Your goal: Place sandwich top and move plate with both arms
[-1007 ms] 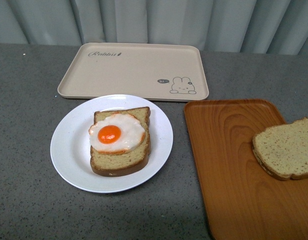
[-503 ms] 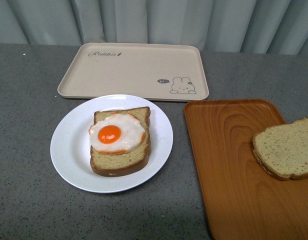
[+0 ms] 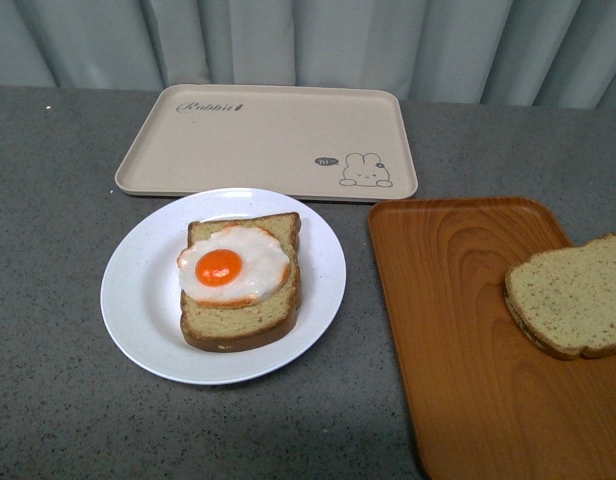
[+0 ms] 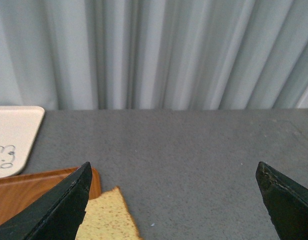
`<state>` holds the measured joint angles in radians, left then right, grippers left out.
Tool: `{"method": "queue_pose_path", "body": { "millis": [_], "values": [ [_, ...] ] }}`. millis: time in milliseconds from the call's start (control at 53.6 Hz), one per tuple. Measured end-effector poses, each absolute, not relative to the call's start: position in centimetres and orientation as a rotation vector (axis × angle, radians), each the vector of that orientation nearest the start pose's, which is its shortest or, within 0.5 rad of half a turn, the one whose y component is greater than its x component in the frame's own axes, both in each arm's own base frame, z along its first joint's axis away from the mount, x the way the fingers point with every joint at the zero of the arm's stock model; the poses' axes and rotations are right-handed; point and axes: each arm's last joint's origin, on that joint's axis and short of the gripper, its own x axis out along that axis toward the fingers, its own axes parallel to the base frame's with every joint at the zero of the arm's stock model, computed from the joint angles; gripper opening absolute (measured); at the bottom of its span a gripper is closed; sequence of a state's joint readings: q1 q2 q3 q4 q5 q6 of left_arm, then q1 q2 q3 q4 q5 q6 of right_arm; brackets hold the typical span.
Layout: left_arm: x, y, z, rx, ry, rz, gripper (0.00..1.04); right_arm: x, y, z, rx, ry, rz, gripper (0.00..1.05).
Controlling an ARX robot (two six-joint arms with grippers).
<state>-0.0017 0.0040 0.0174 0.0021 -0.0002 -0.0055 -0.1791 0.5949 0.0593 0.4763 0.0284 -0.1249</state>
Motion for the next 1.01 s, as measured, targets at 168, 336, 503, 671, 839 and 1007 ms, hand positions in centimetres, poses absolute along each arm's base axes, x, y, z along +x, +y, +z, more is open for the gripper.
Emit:
{"method": "queue_pose_path", "body": {
  "millis": [168, 336, 503, 671, 839, 1007],
  "values": [
    [9.7, 0.0, 16.9, -0.006, -0.015, -0.001, 0.98, 17.1, -5.0, 16.6, -0.076, 0.23, -0.13, 0.96],
    [9.7, 0.0, 16.9, -0.006, -0.015, -0.002, 0.98, 20.5, -7.6, 15.4, 0.054, 0.426, -0.066, 0.96],
    [9.7, 0.0, 16.9, -0.006, -0.015, -0.002, 0.98, 23.9, -8.9, 14.2, 0.141, 0.57, -0.034, 0.96],
    [9.7, 0.0, 16.9, -0.006, -0.015, -0.002, 0.98, 27.1, -10.2, 10.8, 0.267, 0.773, 0.037, 0.96],
    [9.7, 0.0, 16.9, -0.005, -0.015, -0.002, 0.98, 28.6, -11.2, 8.2, 0.356, 0.882, 0.053, 0.96],
    [9.7, 0.0, 16.9, -0.006, -0.015, -0.002, 0.98, 29.6, -11.8, 6.7, 0.455, 0.921, 0.089, 0.96]
  ]
}}
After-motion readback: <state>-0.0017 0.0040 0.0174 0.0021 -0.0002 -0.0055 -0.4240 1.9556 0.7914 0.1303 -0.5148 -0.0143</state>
